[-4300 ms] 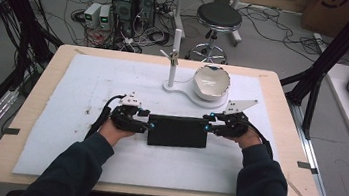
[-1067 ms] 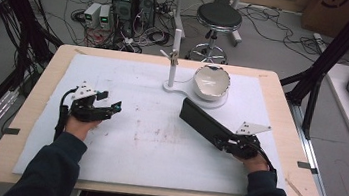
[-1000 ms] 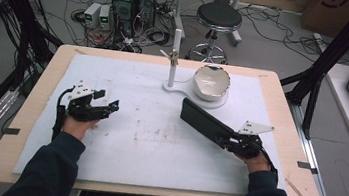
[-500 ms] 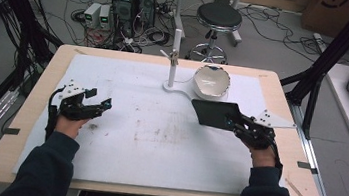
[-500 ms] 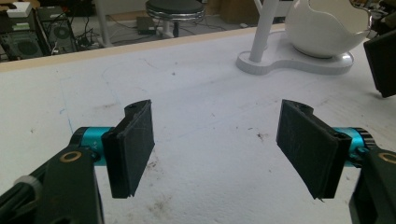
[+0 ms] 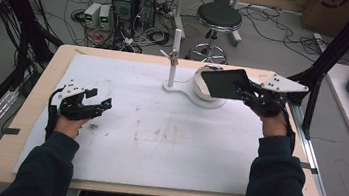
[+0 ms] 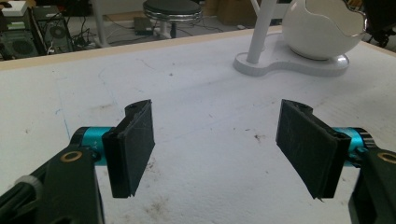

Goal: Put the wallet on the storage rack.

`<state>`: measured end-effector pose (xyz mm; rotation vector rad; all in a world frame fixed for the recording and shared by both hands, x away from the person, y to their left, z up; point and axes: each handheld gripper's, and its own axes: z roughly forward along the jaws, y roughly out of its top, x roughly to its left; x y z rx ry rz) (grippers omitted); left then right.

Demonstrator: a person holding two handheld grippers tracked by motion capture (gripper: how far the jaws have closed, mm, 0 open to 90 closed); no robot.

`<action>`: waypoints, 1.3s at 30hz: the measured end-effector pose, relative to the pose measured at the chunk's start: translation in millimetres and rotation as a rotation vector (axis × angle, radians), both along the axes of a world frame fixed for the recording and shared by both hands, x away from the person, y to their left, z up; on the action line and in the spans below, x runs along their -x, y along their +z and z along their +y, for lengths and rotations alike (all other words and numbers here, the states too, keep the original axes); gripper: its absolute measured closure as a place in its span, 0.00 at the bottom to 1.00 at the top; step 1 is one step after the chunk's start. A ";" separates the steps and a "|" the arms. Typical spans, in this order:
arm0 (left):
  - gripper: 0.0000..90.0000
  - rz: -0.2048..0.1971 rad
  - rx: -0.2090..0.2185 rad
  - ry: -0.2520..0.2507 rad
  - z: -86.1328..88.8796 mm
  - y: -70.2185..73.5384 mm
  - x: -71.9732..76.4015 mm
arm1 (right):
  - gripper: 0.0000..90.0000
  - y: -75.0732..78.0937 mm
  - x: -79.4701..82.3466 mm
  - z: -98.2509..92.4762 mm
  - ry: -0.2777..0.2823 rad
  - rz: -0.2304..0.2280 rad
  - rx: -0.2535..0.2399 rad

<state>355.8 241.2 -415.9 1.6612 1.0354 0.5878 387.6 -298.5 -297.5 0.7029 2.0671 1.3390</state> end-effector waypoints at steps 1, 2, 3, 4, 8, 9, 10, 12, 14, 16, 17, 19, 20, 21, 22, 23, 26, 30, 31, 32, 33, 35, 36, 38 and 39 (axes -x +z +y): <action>0.31 0.002 -0.001 0.002 0.4 -0.4 -0.6 | 0.84 3.0 -4.3 0.2 0.001 -0.011 0.014; 0.31 0.004 0.005 0.004 0.4 -0.9 -1.2 | 0.84 5.3 -8.1 1.2 -0.002 -0.016 0.027; 0.31 0.005 0.007 0.003 0.5 -1.2 -1.5 | 0.84 7.6 -12.6 2.4 -0.006 -0.024 0.045; 0.31 0.004 0.006 0.003 0.6 -1.2 -1.5 | 0.84 9.9 -16.8 4.1 -0.007 -0.020 0.068; 0.31 0.003 0.005 0.002 0.5 -0.4 -0.7 | 0.84 17.5 -32.7 10.2 -0.007 -0.030 0.190; 0.31 0.002 0.005 0.003 0.5 -0.4 -0.7 | 0.84 17.9 -36.0 11.5 -0.008 -0.034 0.219; 0.31 0.002 0.005 0.001 0.7 -0.4 -0.8 | 0.84 17.8 -39.3 12.3 -0.003 -0.038 0.248; 0.31 0.001 0.004 0.003 0.9 -0.4 -0.8 | 0.84 16.4 -44.7 14.2 0.002 -0.039 0.306; 0.31 0.002 0.003 0.005 1.5 -0.1 -0.5 | 0.84 14.5 -48.9 17.4 0.015 -0.055 0.367; 0.31 0.004 0.006 0.007 1.7 -0.1 -0.5 | 0.84 13.3 -53.0 22.0 0.033 -0.064 0.420; 0.31 0.004 0.008 0.007 1.7 -0.2 -0.5 | 0.84 13.1 -55.4 24.6 0.042 -0.077 0.447; 0.31 0.003 0.010 0.006 1.9 -0.4 -0.8 | 0.84 13.0 -59.8 29.5 0.055 -0.085 0.493; 0.31 0.003 0.010 0.005 2.0 -0.5 -0.9 | 0.84 12.7 -62.1 33.8 0.064 -0.084 0.527; 0.31 0.005 0.011 0.005 1.9 -0.6 -0.9 | 0.84 11.7 -64.0 37.2 0.073 -0.088 0.555; 0.31 0.006 0.013 0.004 1.8 -0.7 -1.0 | 0.84 10.4 -66.5 40.5 0.084 -0.094 0.585; 0.31 0.005 0.011 0.003 1.8 -0.7 -1.0 | 0.84 8.2 -68.5 43.6 0.088 -0.094 0.604; 0.31 0.005 0.015 0.002 1.9 -0.6 -0.9 | 0.84 0.7 -74.2 50.1 0.099 -0.087 0.641; 0.31 0.006 0.018 0.001 2.0 -0.9 -0.8 | 0.84 -10.2 -78.1 58.2 0.119 -0.072 0.687; 0.31 0.007 0.017 0.002 2.0 -0.8 -0.7 | 0.84 -12.7 -78.8 60.3 0.132 -0.074 0.701; 0.31 0.007 0.017 0.001 2.2 -0.9 -0.7 | 0.84 -15.4 -78.4 62.6 0.141 -0.074 0.697; 0.31 0.007 0.015 0.002 2.3 -0.8 -0.6 | 0.84 -17.6 -77.5 65.3 0.148 -0.077 0.705; 0.31 0.008 0.018 0.002 1.8 -0.6 -0.2 | 0.84 -21.6 -75.5 69.7 0.162 -0.077 0.713; 0.31 0.006 0.017 0.001 1.8 -0.4 -0.1 | 0.84 -24.2 -74.6 71.1 0.172 -0.080 0.714; 0.31 0.003 0.017 -0.002 1.7 -0.3 0.1 | 0.84 -30.1 -71.4 72.8 0.192 -0.084 0.709; 0.31 0.005 0.015 -0.001 1.7 -0.4 0.1 | 0.83 -32.4 -69.9 72.2 0.197 -0.087 0.703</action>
